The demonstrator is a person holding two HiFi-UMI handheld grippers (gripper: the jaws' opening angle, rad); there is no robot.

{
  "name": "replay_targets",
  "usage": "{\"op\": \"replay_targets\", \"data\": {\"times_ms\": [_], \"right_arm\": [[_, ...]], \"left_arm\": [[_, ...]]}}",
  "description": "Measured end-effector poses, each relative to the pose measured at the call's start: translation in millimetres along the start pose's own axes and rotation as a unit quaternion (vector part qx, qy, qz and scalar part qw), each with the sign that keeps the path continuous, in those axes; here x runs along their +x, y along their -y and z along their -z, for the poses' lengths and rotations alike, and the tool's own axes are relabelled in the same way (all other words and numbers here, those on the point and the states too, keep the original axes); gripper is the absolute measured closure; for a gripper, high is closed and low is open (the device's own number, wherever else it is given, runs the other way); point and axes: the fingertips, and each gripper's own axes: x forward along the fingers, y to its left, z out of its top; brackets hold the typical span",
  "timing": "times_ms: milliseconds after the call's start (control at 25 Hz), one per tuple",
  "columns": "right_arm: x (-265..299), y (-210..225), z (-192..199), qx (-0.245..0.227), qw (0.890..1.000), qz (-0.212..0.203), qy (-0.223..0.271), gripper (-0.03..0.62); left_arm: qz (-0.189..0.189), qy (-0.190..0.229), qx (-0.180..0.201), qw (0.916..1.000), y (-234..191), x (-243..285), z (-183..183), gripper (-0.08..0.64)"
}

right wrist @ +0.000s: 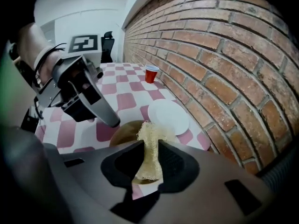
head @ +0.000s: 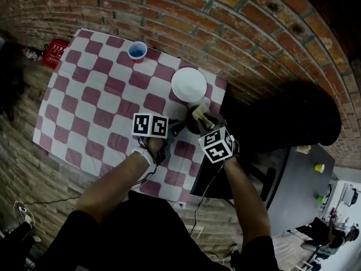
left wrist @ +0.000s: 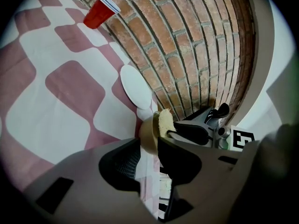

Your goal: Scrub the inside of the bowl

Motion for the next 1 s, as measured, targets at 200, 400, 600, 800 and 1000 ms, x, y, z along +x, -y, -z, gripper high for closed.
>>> {"op": "replay_targets", "data": {"times_ms": [200, 400, 600, 800, 1000], "right_arm": [[-8, -33, 3, -0.077, 0.997, -0.018, -0.004, 0.489], [0, -45, -15, -0.084, 0.996, -0.019, 0.016, 0.489], [8, -22, -24, -0.029, 0.999, -0.001, 0.024, 0.489], [6, -2, -7, -0.008, 1.000, 0.011, 0.007, 0.489], [-8, -9, 16, -0.057, 0.998, 0.012, -0.013, 0.489]], "left_arm": [[-0.004, 0.002, -0.011, 0.9999, -5, -2, 3, 0.436], [-0.008, 0.008, -0.016, 0.9998, -9, -7, 2, 0.436], [-0.007, 0.006, -0.008, 0.9999, -6, -9, 0, 0.436], [-0.004, 0.001, -0.008, 1.0000, -4, -4, 3, 0.436], [-0.001, -0.006, -0.006, 1.0000, -2, 1, 7, 0.436]]}}
